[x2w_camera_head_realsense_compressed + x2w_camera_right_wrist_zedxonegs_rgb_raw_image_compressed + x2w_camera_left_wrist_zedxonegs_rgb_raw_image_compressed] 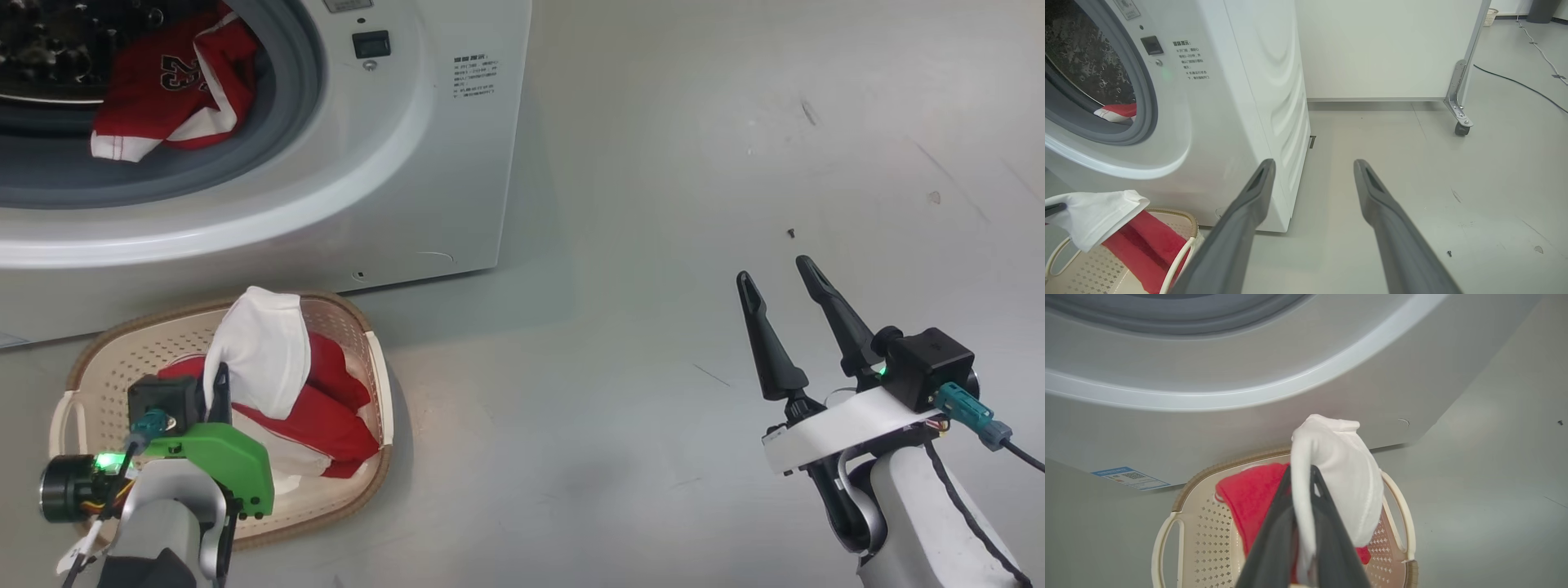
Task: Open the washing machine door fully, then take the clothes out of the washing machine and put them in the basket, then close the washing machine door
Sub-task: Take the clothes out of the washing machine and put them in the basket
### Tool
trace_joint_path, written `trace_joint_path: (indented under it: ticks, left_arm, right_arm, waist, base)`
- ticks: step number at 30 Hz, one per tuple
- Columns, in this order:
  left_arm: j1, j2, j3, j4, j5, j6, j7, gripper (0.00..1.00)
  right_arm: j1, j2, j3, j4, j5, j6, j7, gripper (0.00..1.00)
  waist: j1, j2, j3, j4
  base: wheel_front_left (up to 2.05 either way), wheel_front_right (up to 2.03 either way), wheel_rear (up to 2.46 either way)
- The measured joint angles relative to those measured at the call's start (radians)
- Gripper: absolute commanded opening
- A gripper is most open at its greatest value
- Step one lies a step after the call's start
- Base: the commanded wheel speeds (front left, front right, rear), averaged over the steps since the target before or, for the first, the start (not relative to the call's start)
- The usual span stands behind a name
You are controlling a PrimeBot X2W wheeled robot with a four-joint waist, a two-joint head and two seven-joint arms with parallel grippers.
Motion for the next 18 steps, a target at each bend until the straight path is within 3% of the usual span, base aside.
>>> trace_joint_path:
  ticks: [18]
  left_arm:
    - [-0.061,0.020,0.019,0.204,0.004,0.036,0.035,0.00]
  right_arm:
    - [-0.039,-0.004,-0.002,-0.009,0.006,0.000,0.000,1.00]
  waist:
    - [0.0000,0.0000,0.104,-0.057]
  base:
    - [0.00,0.00,0.00]
